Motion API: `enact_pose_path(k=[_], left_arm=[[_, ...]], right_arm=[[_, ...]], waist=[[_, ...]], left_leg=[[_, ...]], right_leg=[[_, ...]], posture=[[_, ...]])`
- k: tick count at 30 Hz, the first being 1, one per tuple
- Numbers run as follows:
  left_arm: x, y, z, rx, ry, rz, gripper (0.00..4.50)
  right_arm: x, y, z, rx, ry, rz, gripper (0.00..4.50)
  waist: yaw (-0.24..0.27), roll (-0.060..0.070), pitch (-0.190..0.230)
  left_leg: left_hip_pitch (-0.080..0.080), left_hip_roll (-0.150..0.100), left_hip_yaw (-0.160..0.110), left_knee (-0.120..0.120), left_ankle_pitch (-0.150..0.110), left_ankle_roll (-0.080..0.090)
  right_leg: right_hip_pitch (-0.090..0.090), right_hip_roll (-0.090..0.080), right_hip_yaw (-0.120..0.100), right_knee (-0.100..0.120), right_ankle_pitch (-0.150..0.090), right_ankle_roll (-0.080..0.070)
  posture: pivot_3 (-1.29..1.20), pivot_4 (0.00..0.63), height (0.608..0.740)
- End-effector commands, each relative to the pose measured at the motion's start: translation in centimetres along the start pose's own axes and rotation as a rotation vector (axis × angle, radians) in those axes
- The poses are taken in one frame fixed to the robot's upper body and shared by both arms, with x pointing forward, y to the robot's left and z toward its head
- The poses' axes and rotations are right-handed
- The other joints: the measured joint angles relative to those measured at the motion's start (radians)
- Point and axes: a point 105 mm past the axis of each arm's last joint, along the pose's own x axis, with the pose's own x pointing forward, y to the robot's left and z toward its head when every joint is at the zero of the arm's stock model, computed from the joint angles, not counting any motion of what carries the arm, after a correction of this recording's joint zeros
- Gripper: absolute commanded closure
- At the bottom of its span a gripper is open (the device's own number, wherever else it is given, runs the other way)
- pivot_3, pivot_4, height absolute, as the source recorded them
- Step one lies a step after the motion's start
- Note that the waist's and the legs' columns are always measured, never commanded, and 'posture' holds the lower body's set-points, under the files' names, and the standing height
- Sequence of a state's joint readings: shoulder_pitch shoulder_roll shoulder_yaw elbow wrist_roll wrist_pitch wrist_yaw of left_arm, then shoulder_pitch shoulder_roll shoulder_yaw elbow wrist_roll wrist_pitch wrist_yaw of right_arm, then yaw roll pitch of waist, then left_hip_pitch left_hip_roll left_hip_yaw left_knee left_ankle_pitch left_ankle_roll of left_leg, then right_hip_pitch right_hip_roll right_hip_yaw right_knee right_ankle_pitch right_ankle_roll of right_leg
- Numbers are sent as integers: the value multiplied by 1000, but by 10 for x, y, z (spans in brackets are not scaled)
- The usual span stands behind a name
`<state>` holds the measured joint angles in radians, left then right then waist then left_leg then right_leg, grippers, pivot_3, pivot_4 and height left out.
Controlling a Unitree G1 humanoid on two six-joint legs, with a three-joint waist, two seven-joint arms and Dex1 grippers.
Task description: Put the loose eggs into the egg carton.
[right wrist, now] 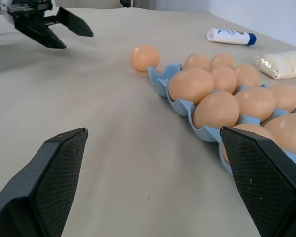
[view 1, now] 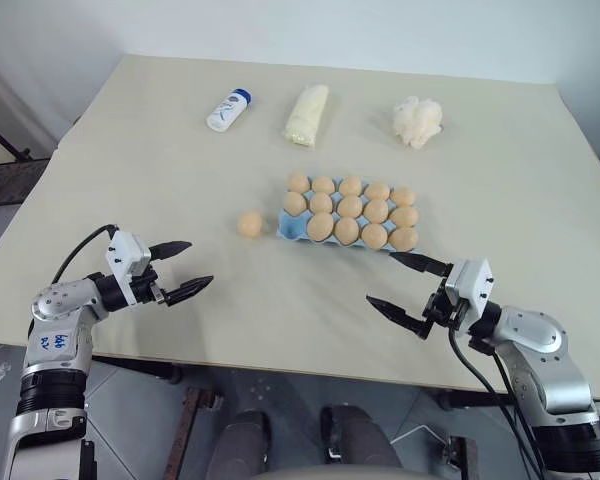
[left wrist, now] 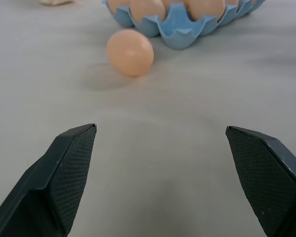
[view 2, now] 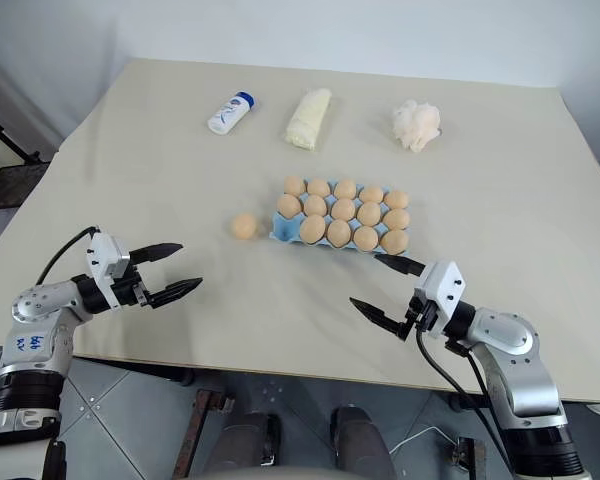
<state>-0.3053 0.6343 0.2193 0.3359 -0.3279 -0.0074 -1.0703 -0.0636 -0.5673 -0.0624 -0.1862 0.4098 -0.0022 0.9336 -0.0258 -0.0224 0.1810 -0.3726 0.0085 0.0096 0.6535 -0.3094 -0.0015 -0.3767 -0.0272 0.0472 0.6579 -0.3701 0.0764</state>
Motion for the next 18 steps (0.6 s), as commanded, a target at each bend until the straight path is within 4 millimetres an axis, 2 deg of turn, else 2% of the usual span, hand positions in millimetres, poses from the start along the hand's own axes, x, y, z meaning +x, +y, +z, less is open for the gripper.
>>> enact_pose_path(k=[1, 5, 8, 18], left_arm=[[20, 1, 18, 62, -69, 19, 29], [45, 13, 23, 49, -89, 78, 29], [64, 20, 23, 50, -87, 111, 29], [114, 19, 12, -14, -52, 77, 29]], right_arm=[[-9, -13, 3, -3, -6, -47, 0], [-17, -24, 2, -30, 4, -115, 0], [-21, -23, 0, -34, 10, -132, 0], [-22, -18, 5, -38, -2, -166, 0]], waist=[[2, 0, 0], [4, 0, 0], [1, 0, 0], [1, 0, 0]], left_leg=[[0, 0, 0, 0, 0, 0], [0, -1, 0, 0, 0, 0], [0, -1, 0, 0, 0, 0], [0, -1, 1, 2, 0, 0]], right_leg=[[0, 0, 0, 0, 0, 0], [0, 0, -1, 0, 0, 0], [0, 0, -1, 1, 0, 0], [0, 0, -1, 2, 0, 0]], posture=[[0, 150, 740], [0, 150, 740], [0, 150, 740], [0, 150, 740]])
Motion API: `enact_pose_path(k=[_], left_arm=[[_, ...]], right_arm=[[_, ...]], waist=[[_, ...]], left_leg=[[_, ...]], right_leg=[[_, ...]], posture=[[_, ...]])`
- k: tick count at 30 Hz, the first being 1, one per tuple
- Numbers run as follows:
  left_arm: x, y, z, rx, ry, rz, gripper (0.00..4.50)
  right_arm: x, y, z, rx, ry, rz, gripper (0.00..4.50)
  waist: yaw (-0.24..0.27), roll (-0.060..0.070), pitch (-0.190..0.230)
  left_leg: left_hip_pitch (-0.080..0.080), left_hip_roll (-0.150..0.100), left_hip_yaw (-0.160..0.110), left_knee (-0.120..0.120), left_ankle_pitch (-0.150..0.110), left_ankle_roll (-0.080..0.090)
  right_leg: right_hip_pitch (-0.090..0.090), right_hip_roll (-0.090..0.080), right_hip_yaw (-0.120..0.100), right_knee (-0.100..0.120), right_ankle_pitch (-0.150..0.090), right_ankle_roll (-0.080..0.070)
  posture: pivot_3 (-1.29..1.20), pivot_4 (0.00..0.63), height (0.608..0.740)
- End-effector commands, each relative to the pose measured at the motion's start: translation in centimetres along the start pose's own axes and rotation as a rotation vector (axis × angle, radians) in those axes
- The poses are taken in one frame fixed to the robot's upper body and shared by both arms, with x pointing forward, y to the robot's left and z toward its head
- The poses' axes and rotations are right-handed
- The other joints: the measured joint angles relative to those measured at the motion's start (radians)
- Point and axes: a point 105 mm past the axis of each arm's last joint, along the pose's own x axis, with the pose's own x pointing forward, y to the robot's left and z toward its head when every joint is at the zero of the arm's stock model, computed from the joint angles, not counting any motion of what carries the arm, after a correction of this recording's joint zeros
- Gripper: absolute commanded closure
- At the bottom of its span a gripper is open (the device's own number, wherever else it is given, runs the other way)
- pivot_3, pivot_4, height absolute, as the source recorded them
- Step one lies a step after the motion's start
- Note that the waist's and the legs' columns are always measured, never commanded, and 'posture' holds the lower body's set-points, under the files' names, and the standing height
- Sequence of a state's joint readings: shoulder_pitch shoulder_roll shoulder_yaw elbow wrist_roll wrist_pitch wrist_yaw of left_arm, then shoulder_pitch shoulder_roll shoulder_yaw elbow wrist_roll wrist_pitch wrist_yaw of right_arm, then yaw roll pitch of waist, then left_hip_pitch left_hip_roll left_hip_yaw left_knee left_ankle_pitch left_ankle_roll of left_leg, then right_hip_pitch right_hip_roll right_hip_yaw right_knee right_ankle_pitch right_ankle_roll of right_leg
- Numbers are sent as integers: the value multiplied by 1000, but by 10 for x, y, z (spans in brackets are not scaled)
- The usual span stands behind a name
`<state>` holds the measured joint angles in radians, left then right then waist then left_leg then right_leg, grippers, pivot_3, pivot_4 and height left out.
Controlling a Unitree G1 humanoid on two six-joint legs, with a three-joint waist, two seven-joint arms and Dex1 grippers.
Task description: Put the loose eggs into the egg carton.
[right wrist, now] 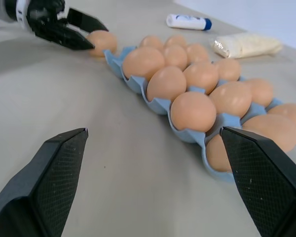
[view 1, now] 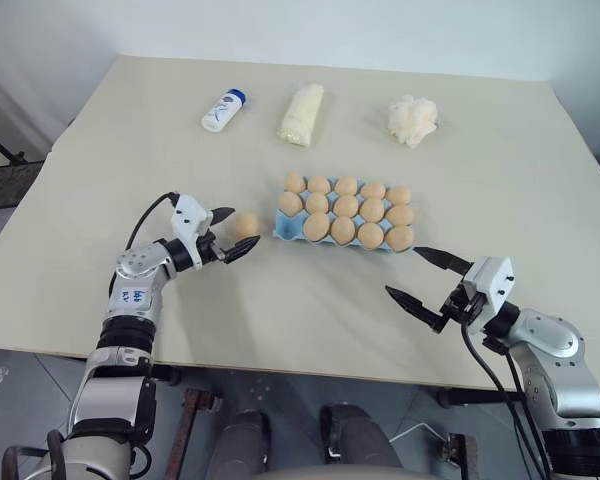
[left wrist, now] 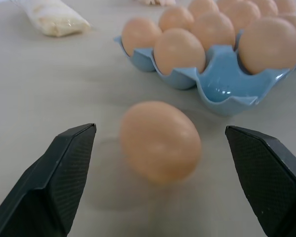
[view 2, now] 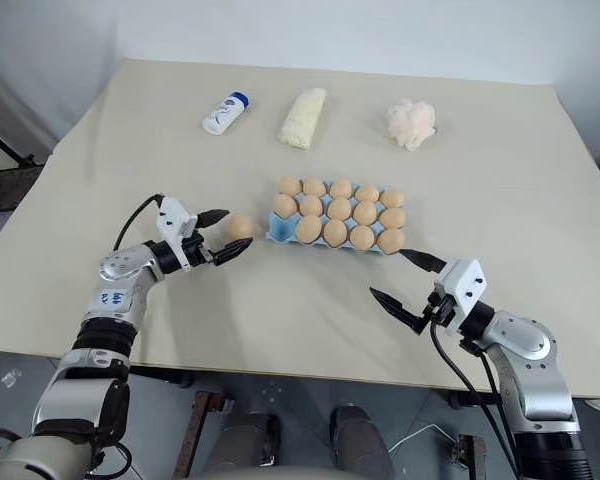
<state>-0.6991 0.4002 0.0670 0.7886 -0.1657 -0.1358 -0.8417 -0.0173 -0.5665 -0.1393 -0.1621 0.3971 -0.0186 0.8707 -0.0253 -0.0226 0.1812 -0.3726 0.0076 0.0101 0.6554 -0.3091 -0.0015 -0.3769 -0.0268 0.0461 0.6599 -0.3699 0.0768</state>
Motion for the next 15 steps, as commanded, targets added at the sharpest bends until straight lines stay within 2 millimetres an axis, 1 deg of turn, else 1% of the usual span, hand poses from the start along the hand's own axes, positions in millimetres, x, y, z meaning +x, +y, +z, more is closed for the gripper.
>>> enact_pose_path(k=[1, 2, 3, 4, 5, 9, 10, 11, 15], left_arm=[[11, 6, 7, 30, -15, 38, 29], [14, 8, 9, 19, -25, 53, 29], [16, 9, 10, 11, -32, 60, 424], [18, 9, 10, 10, -36, 57, 592], [20, 7, 11, 9, -41, 42, 880], [20, 4, 14, 22, -59, 15, 2195], [19, 3, 16, 29, -73, 8, 2389], [18, 2, 20, 26, -94, -11, 2466], [18, -7, 41, 58, -183, -92, 2466]], right_arm=[[-1, 0, 13, -35, -42, -22, 0], [-1, 1, 13, -34, -43, -24, 0], [-1, 3, 14, -34, -44, -25, 0], [-1, 4, 14, -34, -44, -26, 0], [-1, 5, 14, -33, -44, -28, 0], [-3, 7, 12, -30, -40, -35, 0], [-3, 7, 12, -30, -38, -37, 0], [-4, 7, 12, -30, -38, -38, 0], [-5, 8, 11, -28, -34, -42, 0]], waist=[[1, 0, 0], [1, 0, 0], [2, -1, 0], [2, -1, 0], [2, -1, 0], [-2, -1, 0], [-1, -1, 0], [-1, -1, 0], [0, -1, 0]], left_leg=[[0, 0, 0, 1, 0, 0], [0, 0, 0, 1, 0, 0], [0, 0, 0, 1, 0, 0], [0, 0, 0, 1, 0, 0], [-1, 0, 0, 1, 0, 0], [-1, 0, 0, 1, 0, 0], [0, 0, 0, 1, 0, 0], [0, 0, 0, 1, 0, 0], [-1, 0, 0, 1, 0, 0]], right_leg=[[0, 0, 0, 0, 0, 0], [0, 0, 0, 0, 0, 0], [0, 0, 0, 0, 0, 0], [0, 0, 0, 0, 0, 0], [0, 0, 0, 0, 0, 0], [0, 0, 0, 0, 0, 0], [0, 0, 0, 0, 0, 0], [0, 0, 0, 1, 0, 0], [0, 0, 0, 1, 0, 0]], posture=[[0, 150, 740], [0, 150, 740], [0, 150, 740], [0, 150, 740], [0, 150, 740], [0, 150, 740], [0, 150, 740], [0, 150, 740], [0, 150, 740]])
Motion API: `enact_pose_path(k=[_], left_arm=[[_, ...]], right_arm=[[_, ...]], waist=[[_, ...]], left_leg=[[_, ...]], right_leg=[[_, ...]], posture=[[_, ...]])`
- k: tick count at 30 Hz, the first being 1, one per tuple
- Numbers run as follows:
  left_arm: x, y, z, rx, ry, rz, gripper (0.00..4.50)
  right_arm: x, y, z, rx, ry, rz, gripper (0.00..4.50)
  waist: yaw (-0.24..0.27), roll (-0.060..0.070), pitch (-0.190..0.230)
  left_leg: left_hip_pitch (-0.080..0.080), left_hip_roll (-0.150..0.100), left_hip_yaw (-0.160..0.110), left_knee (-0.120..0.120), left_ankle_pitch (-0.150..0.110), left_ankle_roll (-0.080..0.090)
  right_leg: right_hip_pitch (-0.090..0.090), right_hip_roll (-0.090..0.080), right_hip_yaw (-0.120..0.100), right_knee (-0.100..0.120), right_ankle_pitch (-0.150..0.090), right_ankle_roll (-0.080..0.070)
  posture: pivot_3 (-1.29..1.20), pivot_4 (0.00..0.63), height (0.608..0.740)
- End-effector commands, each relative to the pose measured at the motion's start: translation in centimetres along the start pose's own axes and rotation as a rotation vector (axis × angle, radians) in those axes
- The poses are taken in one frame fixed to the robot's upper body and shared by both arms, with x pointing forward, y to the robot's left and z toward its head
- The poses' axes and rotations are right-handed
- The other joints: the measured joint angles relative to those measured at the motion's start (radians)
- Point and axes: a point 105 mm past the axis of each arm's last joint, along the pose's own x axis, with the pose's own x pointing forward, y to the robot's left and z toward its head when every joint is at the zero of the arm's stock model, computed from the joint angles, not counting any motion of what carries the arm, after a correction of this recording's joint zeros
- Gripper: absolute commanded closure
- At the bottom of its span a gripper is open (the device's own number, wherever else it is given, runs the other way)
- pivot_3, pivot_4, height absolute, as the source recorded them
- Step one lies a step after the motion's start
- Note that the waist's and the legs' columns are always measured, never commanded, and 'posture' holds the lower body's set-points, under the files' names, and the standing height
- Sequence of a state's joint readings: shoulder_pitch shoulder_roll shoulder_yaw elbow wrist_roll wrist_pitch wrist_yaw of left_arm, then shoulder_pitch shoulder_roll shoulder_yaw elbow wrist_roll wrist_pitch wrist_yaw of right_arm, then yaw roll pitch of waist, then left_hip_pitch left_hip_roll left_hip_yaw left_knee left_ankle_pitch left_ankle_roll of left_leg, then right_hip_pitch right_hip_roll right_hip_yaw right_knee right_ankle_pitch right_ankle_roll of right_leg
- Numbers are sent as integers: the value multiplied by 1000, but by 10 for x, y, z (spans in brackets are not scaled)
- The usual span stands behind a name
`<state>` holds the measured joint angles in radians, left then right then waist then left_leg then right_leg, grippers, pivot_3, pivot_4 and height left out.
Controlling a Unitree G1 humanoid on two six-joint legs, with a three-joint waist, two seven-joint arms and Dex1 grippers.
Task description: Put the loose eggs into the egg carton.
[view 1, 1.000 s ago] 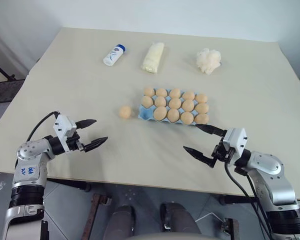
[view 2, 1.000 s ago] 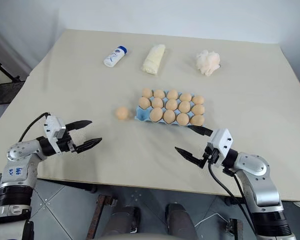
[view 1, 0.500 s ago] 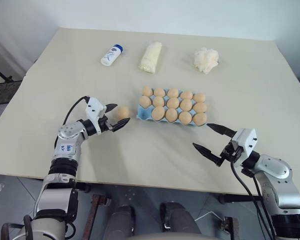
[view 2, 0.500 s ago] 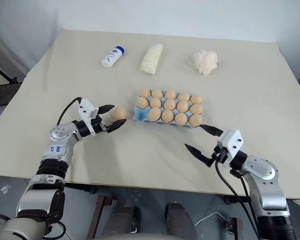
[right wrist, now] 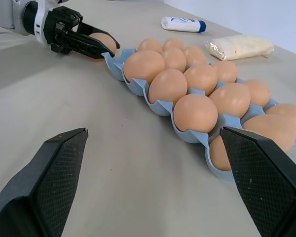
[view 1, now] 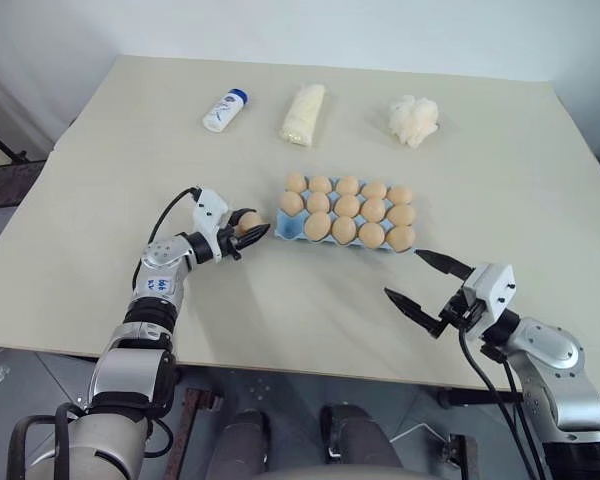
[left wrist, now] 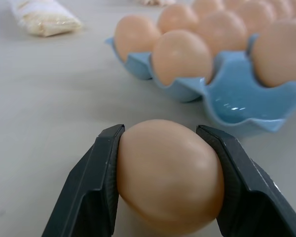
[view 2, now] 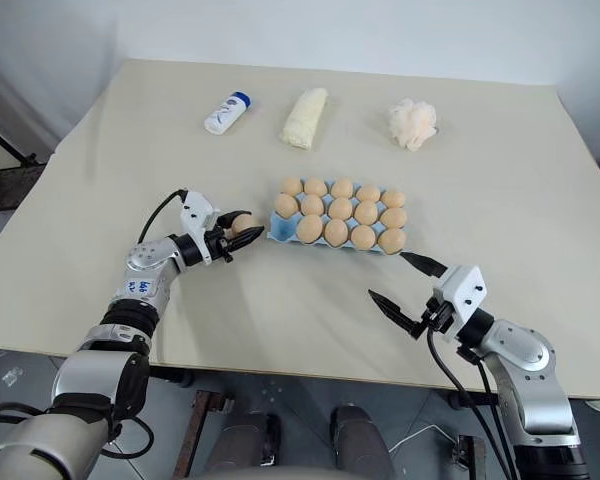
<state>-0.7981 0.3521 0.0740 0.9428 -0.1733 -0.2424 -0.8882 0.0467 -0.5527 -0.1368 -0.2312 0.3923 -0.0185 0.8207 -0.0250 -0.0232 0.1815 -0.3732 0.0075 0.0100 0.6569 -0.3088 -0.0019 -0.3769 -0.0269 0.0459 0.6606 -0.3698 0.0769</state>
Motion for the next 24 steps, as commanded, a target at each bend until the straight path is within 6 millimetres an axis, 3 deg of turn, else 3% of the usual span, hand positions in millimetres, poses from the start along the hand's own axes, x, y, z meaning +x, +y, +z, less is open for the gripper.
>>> enact_pose_path(k=[1, 6, 11, 16, 19, 24], left_arm=[[4, -4, 34, 60, -124, -58, 2466], [27, -25, 47, 67, -155, -144, 2466], [42, -31, 41, 25, -127, -151, 2466], [48, -35, 41, 24, -127, -169, 965], [37, -31, 41, 64, -122, -170, 63], [-11, -17, 39, 145, -80, -176, 25]], right_arm=[[-1, -1, 10, -31, -32, -11, 0], [2, 1, 11, -30, -35, -10, 0], [4, 0, 14, -39, -44, -13, 0], [5, 2, 16, -40, -48, -15, 0], [5, 2, 18, -39, -48, -14, 0], [3, 0, 17, -45, -34, -12, 0]], waist=[[0, 0, 0], [4, 0, 0], [4, 0, 0], [-3, 0, 0], [-3, 0, 0], [-6, 0, 0]], left_leg=[[0, 0, 0, 0, 0, 0], [0, 0, 0, 1, 0, 0], [0, 0, 0, 2, 0, 0], [0, 0, 0, 2, 0, 0], [0, 0, 0, 2, 0, 0], [0, 0, 0, 1, 0, 0]], right_leg=[[0, 0, 0, 0, 0, 0], [0, 0, 0, 0, 0, 0], [0, 0, 0, 0, 0, 0], [0, 1, 0, 1, 0, 0], [0, 1, 0, 1, 0, 0], [0, 1, 1, 1, 0, 0]], posture=[[0, 150, 740], [0, 150, 740], [0, 150, 740], [0, 150, 740], [0, 150, 740], [0, 150, 740]])
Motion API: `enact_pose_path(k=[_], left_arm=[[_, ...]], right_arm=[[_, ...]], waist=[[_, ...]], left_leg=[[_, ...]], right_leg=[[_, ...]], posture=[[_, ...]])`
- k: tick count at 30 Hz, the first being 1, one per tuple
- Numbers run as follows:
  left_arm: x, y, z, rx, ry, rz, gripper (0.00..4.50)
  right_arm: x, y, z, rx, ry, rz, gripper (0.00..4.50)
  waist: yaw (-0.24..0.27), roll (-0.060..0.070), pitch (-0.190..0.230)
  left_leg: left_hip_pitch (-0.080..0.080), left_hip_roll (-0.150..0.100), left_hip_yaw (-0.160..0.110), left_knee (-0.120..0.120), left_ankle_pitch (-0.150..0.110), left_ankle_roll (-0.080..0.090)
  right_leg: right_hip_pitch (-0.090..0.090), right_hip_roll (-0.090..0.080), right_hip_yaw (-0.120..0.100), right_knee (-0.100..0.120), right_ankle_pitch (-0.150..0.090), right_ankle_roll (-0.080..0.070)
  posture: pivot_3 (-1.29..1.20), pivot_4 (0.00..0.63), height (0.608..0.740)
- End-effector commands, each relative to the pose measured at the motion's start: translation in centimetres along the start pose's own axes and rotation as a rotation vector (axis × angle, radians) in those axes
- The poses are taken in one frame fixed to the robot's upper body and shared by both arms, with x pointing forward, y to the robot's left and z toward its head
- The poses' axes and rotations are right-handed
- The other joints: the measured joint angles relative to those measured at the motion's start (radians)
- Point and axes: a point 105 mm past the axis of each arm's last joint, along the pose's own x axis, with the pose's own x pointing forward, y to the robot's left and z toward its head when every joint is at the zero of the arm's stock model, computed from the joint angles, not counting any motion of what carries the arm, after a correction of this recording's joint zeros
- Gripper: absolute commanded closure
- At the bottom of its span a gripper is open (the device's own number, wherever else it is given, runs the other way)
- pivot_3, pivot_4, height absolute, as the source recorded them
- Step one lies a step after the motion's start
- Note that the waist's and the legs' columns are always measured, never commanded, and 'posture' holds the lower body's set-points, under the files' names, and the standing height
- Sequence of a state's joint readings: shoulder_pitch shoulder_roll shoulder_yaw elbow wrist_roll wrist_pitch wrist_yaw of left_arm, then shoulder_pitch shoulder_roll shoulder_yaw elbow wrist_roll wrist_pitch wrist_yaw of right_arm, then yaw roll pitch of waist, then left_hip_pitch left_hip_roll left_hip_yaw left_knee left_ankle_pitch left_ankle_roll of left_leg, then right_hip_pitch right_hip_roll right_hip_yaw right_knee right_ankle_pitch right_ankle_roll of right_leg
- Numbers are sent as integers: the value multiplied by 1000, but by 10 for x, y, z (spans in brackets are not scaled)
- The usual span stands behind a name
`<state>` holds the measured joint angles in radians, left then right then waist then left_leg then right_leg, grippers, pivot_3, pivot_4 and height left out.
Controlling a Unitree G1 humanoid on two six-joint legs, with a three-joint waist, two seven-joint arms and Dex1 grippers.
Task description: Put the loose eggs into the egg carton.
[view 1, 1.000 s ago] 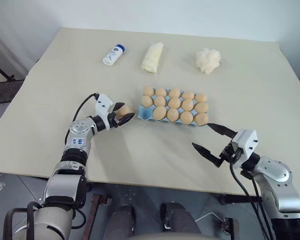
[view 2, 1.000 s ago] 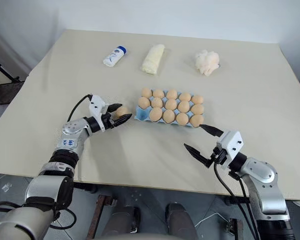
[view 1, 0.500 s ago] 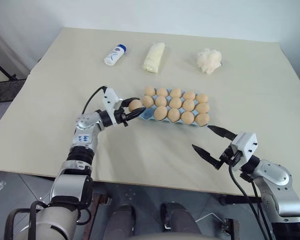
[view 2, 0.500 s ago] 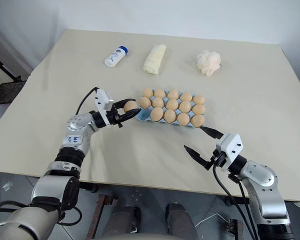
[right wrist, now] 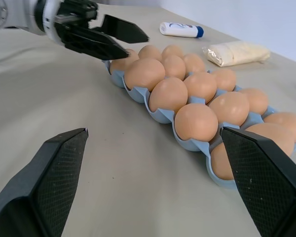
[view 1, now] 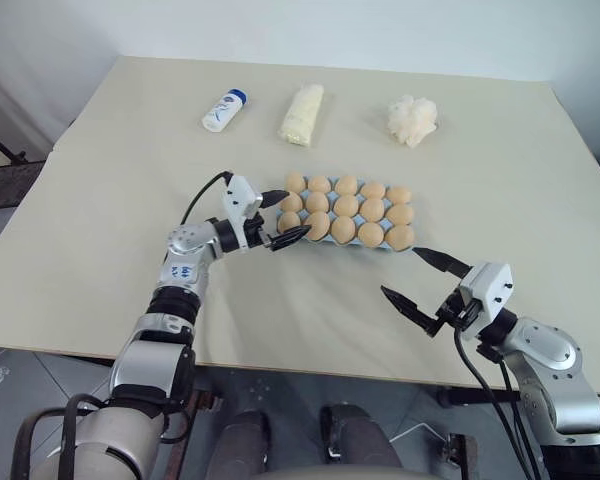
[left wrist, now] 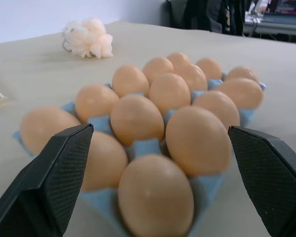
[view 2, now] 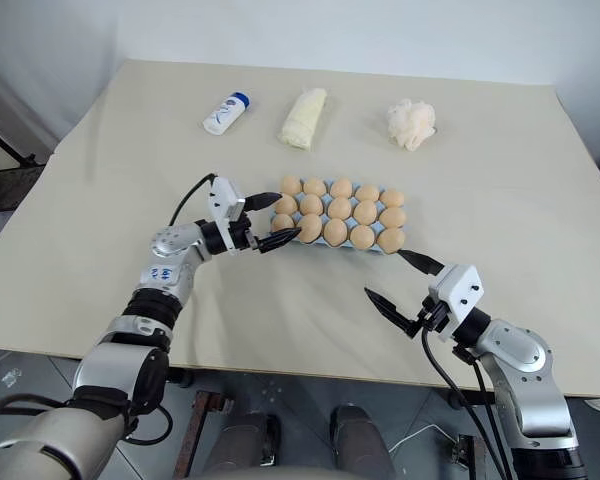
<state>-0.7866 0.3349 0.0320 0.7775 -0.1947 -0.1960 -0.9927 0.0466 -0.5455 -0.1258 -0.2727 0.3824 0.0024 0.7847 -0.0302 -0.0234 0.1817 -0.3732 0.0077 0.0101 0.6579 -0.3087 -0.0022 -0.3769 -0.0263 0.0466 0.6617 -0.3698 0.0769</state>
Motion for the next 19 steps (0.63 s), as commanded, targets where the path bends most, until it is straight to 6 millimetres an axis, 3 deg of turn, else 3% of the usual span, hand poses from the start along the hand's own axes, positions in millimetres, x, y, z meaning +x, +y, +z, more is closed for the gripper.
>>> enact_pose_path(k=[1, 7, 10, 14, 19], left_arm=[[-36, 4, 11, 80, 10, -8, 25], [-98, -1, 5, 103, 126, 45, 25], [-118, -6, 4, 98, 159, 88, 25], [-130, -12, 1, 84, 177, 147, 25], [-129, -14, -1, 102, 181, 215, 25]], right_arm=[[-2, -3, 11, -38, -19, 1, 0], [-13, -22, 0, -64, 48, -39, 0], [-16, -31, -3, -65, 55, -53, 0], [-18, -41, -8, -57, 56, -84, 0], [-22, -51, -13, -54, 59, -146, 0]], waist=[[0, 0, 0], [4, 0, 0], [3, 0, 0], [4, 1, 0], [3, 1, 1]], left_leg=[[0, 0, 0, -1, 0, 0], [1, 0, 0, -1, 0, 0], [0, 0, -1, -2, 0, 0], [1, 0, -1, -4, 0, 1], [1, 0, -1, -5, 0, 1]], right_leg=[[0, 0, 0, 0, 0, 0], [1, -1, 0, -1, 0, 0], [1, -2, 0, -2, 0, 0], [1, -2, -1, -3, 0, -1], [1, -2, -1, -3, 0, -1]], posture=[[0, 150, 740], [0, 150, 740], [0, 150, 740], [0, 150, 740], [0, 150, 740]])
